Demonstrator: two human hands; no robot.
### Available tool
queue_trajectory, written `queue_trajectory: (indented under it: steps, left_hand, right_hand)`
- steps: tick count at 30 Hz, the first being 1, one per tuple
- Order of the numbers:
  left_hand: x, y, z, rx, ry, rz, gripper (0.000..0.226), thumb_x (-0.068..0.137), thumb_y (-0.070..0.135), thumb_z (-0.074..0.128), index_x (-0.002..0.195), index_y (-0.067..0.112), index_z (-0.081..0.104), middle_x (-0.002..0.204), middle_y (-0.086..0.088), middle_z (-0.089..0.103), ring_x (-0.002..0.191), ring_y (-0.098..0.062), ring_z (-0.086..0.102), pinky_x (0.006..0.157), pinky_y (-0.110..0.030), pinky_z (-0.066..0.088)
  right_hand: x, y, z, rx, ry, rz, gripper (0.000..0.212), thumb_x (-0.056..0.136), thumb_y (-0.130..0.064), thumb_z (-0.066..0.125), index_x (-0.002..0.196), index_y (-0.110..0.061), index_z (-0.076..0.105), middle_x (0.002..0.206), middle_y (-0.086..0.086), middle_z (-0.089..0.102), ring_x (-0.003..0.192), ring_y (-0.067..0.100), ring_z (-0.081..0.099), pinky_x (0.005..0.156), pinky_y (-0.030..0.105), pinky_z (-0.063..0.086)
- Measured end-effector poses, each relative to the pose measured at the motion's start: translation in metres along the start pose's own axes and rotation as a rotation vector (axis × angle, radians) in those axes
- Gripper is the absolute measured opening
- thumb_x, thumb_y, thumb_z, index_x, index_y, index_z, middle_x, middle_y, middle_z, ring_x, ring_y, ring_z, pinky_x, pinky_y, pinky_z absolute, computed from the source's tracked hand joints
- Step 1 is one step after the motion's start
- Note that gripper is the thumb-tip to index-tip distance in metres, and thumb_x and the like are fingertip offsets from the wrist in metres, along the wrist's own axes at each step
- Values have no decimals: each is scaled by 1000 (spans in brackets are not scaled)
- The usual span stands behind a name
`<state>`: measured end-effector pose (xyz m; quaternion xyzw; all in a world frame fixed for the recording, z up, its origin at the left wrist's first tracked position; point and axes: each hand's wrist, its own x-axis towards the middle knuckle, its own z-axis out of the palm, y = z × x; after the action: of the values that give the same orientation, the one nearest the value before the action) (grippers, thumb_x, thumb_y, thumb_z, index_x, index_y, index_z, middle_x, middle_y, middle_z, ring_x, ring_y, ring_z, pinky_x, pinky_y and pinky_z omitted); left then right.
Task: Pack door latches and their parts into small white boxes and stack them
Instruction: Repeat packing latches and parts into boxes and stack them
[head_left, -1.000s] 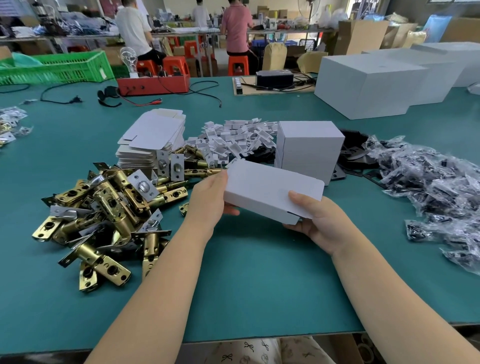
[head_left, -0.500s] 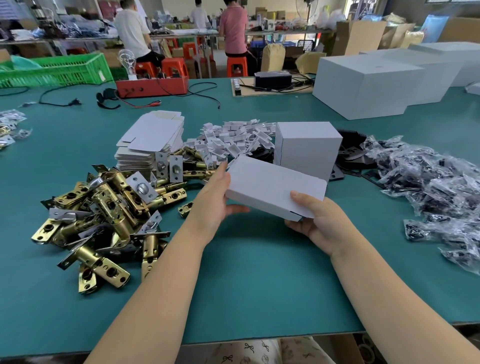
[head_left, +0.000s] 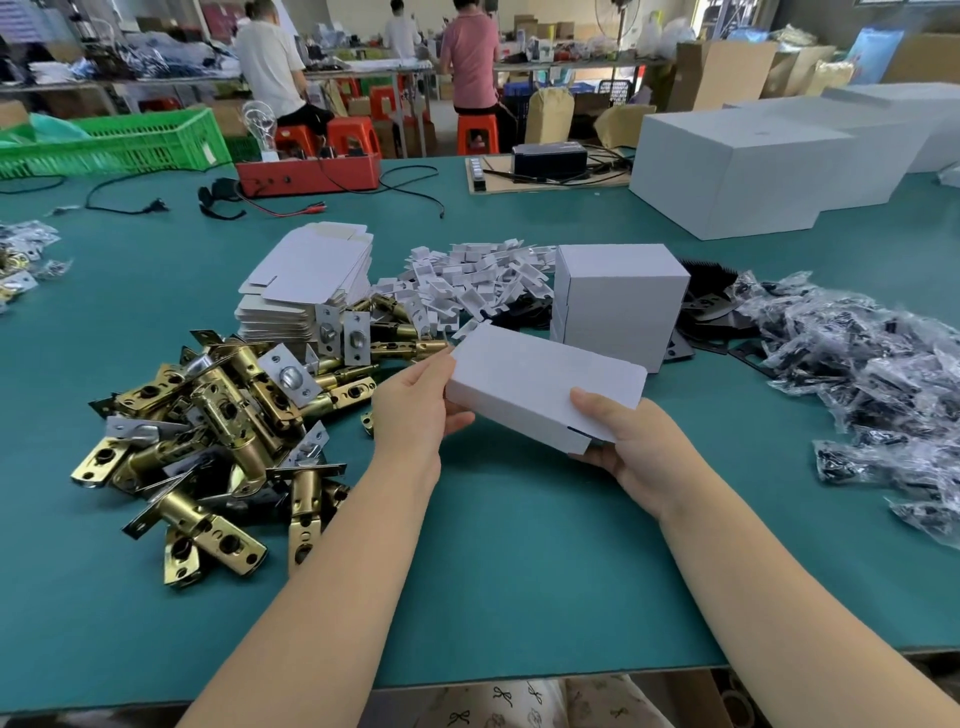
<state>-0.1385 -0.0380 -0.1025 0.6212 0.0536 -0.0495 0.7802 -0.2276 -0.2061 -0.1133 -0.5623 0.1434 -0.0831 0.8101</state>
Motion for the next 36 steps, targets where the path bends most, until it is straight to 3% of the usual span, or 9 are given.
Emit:
queue_trajectory:
  steps: [6, 10, 14, 16, 20, 26, 29, 33, 36]
  left_hand:
    - [-9, -2, 7, 103, 55, 211, 28, 99, 24, 51, 82, 37, 68, 85, 18, 62, 76, -6, 55, 51, -17, 51]
    - [-12, -2, 7, 134, -53, 269, 26, 103, 30, 43, 98, 38, 67, 96, 14, 60, 86, -8, 55, 57, -22, 55]
    - [-13, 3, 2, 189, -193, 314, 25, 91, 27, 53, 111, 39, 63, 83, 34, 62, 78, 10, 57, 59, -23, 57]
    - [-8, 8, -4, 191, -295, 324, 31, 88, 24, 59, 115, 38, 63, 83, 33, 64, 77, 7, 61, 58, -24, 57]
    - [-4, 14, -17, 351, -429, 440, 34, 97, 21, 58, 118, 48, 56, 103, 15, 64, 79, -10, 69, 61, -25, 58]
    - [-2, 15, -14, 314, -302, 544, 21, 100, 28, 50, 110, 40, 64, 107, 20, 65, 86, -3, 66, 60, -28, 60]
    - [-2, 9, -14, 441, -175, 671, 22, 101, 22, 49, 112, 28, 67, 96, 18, 66, 69, -1, 66, 60, -31, 60]
    - [-1, 6, -15, 640, -29, 910, 28, 100, 14, 51, 124, 10, 64, 83, 11, 62, 62, -2, 59, 65, -12, 48]
    - [-3, 6, -13, 604, -53, 794, 37, 97, 9, 52, 133, 16, 58, 89, 15, 63, 69, -16, 69, 73, -29, 56]
  right_hand:
    - [-1, 1, 1, -7, 34, 4, 12, 89, -16, 63, 102, -16, 63, 85, -10, 74, 76, 6, 70, 60, 22, 55]
    - [-1, -2, -3, 56, 34, 24, 14, 90, -15, 61, 104, -18, 62, 85, -8, 74, 74, 7, 69, 59, 25, 55]
    - [0, -4, -4, 118, 38, 56, 16, 89, -13, 61, 105, -16, 62, 84, -5, 74, 72, 11, 69, 58, 28, 55]
    - [1, -7, -7, 182, 48, 79, 15, 88, -12, 62, 103, -14, 62, 81, -2, 73, 69, 13, 69, 57, 30, 56]
    - [1, -13, -13, 298, 52, 126, 14, 84, -10, 61, 98, -12, 61, 78, 2, 71, 66, 17, 68, 56, 30, 55]
    - [-1, -14, -11, 274, 1, 140, 20, 78, -13, 64, 98, -12, 61, 78, 2, 71, 66, 17, 68, 57, 30, 56]
    - [0, -13, -11, 253, 16, 137, 13, 84, -12, 62, 98, -12, 61, 77, 2, 71, 66, 17, 68, 57, 30, 56]
    - [0, -12, -12, 251, 16, 133, 15, 82, -12, 63, 97, -11, 61, 76, 2, 71, 65, 17, 68, 56, 30, 56]
    - [0, -13, -11, 267, 13, 141, 28, 71, -14, 68, 98, -11, 61, 79, 4, 71, 67, 18, 68, 57, 31, 56]
